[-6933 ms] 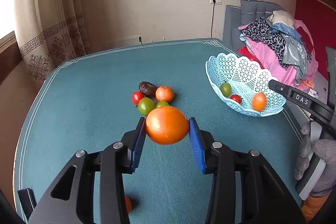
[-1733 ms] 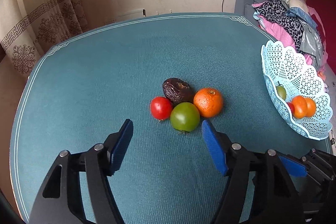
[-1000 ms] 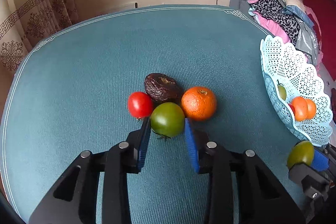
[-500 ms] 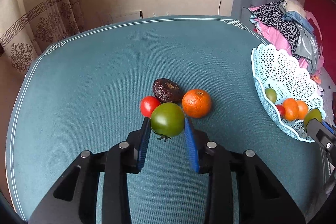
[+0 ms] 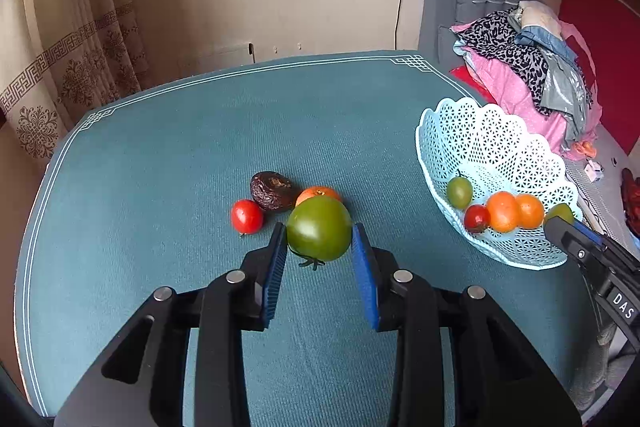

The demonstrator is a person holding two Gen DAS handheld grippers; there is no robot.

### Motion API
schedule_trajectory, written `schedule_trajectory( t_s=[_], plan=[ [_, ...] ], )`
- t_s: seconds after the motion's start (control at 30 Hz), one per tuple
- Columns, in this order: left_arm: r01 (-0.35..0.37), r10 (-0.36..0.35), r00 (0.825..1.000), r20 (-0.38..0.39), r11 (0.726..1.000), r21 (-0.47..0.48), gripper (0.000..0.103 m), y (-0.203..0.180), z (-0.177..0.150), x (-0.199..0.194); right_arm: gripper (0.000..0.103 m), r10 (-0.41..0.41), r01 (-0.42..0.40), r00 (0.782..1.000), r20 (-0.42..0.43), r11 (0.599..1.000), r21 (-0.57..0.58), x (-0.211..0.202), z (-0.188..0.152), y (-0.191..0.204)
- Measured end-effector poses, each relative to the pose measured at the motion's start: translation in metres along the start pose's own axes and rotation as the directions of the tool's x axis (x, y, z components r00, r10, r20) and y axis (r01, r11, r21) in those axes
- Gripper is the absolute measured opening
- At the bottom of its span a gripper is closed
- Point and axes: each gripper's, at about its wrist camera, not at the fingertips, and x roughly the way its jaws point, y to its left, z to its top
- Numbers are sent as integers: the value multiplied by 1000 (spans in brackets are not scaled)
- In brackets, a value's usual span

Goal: Organize fruits
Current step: 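Carry both green tomatoes to the white basket while the right gripper releases its tomato inside, then lower the green tomato into the white basket and open the left gripper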

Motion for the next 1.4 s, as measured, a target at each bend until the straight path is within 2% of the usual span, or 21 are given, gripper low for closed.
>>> schedule_trajectory(
  t_s=[0.17, 0.27, 0.4, 0.67, 0.83, 0.97, 1.4],
  plan=[
    [18, -18, 1000, 17, 1000, 14, 34, -9, 2, -9, 31, -33, 33, 999, 8, 999, 17, -3, -1, -10],
    [38, -39, 999, 24, 999, 28, 34, -17, 3, -13, 43, -66, 66, 998, 20, 997, 26, -6, -2, -15],
    [55, -56, 998, 31, 997, 47, 34, -29, 3, -18, 50, -91, 90, 995, 41, 995, 36, -10, -2, -20],
    [73, -76, 997, 32, 995, 71, 34, -52, 4, -19, 51, -111, 106, 992, 65, 992, 75, -17, -3, -36],
    [100, -103, 994, 30, 990, 96, 34, -67, 4, -18, 58, -121, 114, 989, 86, 990, 89, -23, -2, -41],
    [121, -125, 992, 28, 986, 115, 34, -82, 4, -15, 58, -124, 114, 987, 106, 989, 98, -30, 0, -45],
    [230, -228, 973, -29, 961, 153, 34, -128, 0, 1, 58, -146, 126, 981, 129, 980, 155, -38, 1, -61]
  ],
)
